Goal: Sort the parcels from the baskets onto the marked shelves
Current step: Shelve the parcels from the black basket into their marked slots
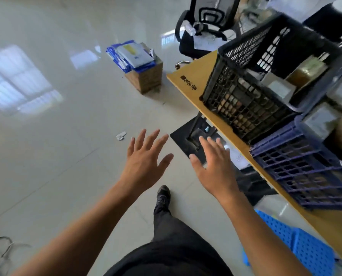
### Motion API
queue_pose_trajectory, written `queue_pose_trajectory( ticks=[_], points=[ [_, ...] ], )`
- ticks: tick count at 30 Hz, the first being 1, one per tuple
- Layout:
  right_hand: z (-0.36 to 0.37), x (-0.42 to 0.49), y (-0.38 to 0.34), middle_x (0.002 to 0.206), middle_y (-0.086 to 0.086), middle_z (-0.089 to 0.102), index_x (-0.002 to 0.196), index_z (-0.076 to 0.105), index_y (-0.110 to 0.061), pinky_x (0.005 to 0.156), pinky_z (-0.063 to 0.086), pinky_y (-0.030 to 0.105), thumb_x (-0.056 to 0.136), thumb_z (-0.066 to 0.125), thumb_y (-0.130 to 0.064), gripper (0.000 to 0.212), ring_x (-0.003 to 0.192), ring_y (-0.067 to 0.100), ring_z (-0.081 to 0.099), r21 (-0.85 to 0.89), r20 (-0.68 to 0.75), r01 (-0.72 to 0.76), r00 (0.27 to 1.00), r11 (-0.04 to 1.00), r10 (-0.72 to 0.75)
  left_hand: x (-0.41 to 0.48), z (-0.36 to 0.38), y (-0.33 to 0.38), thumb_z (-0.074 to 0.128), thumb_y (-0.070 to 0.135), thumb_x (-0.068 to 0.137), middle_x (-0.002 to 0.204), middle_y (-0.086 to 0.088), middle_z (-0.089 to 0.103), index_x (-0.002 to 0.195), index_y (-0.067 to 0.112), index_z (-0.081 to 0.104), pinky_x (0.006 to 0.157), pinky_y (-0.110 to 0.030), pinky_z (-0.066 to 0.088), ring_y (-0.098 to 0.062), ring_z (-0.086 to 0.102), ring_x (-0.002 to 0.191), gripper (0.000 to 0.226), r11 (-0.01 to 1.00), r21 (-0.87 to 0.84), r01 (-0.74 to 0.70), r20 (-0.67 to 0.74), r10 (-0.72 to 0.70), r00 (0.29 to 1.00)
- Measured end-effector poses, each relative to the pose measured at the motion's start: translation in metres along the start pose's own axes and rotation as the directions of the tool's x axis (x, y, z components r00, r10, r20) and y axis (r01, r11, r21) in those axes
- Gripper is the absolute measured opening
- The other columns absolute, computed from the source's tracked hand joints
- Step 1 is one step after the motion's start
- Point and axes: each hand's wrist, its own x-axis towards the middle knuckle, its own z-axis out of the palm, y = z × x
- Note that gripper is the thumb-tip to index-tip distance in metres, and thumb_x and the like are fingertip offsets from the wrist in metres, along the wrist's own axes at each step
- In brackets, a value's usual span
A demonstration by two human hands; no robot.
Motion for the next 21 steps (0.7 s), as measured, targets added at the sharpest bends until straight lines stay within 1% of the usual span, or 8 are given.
queue_pose_trajectory(
  ticks=[3,6,10,14,16,19,21],
  points=[
    [-0.015,0.055,-0.009,0.169,0.008,0.031,0.162,0.034,-0.021,0.127,0.013,0.058,0.104,0.051,-0.048,0.066,0.160,0.027,0.008,0.011,-0.009,0.037,0.999,0.999,-0.037,0.051,-0.027,-0.010,0.023,0.070,0.097,0.170,0.006,0.021,0.158,0.039,0.028,0.127,-0.052,0.003,-0.027,0.001,0.159,0.068,1.000,0.022,0.020,-0.020,-0.019,1.000],
    [-0.029,0.100,-0.015,0.167,0.011,0.034,0.160,0.038,-0.018,0.125,0.018,0.060,0.104,0.054,-0.044,0.063,0.159,0.030,0.012,0.073,-0.073,0.065,0.996,0.995,-0.060,0.099,-0.052,-0.024,0.030,0.066,0.101,0.168,0.004,0.025,0.157,0.037,0.033,0.127,-0.052,0.005,-0.028,0.006,0.158,0.063,0.999,0.044,0.026,-0.082,-0.022,0.996],
    [-0.044,0.145,-0.020,0.167,0.013,0.033,0.160,0.035,-0.019,0.125,0.018,0.061,0.105,0.053,-0.044,0.064,0.160,0.031,0.012,0.042,-0.109,0.092,0.990,0.995,-0.087,0.151,-0.074,-0.031,0.035,0.063,0.101,0.169,0.005,0.024,0.157,0.037,0.033,0.127,-0.051,0.005,-0.026,0.004,0.159,0.062,0.999,0.052,0.006,-0.098,-0.001,0.995],
    [-0.057,0.175,-0.025,0.167,0.012,0.032,0.161,0.033,-0.020,0.125,0.017,0.061,0.105,0.047,-0.049,0.065,0.160,0.028,0.010,0.048,-0.136,0.064,0.989,0.997,-0.057,0.193,-0.082,-0.029,0.026,0.068,0.099,0.170,0.005,0.021,0.157,0.038,0.030,0.127,-0.053,0.006,-0.026,0.001,0.159,0.065,0.999,0.025,-0.046,-0.093,0.048,0.995],
    [-0.061,0.189,-0.025,0.168,0.012,0.032,0.161,0.033,-0.020,0.127,0.014,0.060,0.104,0.043,-0.050,0.066,0.161,0.028,0.009,0.038,-0.158,0.032,0.987,0.999,-0.026,0.217,-0.081,-0.027,0.022,0.070,0.098,0.170,0.005,0.020,0.157,0.040,0.027,0.127,-0.053,0.005,-0.025,-0.001,0.159,0.067,0.996,0.006,-0.090,-0.073,0.090,0.993],
    [-0.067,0.211,-0.025,0.169,0.011,0.028,0.163,0.030,-0.022,0.130,0.006,0.052,0.106,0.041,-0.051,0.065,0.161,0.026,0.005,0.008,-0.177,-0.044,0.983,0.999,0.045,0.256,-0.077,-0.023,0.026,0.068,0.101,0.171,0.007,0.015,0.158,0.043,0.022,0.127,-0.050,-0.002,-0.024,-0.006,0.159,0.062,0.987,-0.014,-0.158,-0.040,0.158,0.987],
    [-0.071,0.225,-0.026,0.170,0.009,0.025,0.163,0.029,-0.023,0.130,0.006,0.052,0.106,0.040,-0.051,0.065,0.161,0.024,0.003,-0.006,-0.202,-0.100,0.974,0.995,0.097,0.282,-0.076,-0.019,0.030,0.066,0.102,0.171,0.008,0.012,0.159,0.044,0.020,0.127,-0.050,-0.005,-0.024,-0.010,0.158,0.062,0.978,-0.028,-0.209,-0.007,0.209,0.978]
  ],
)
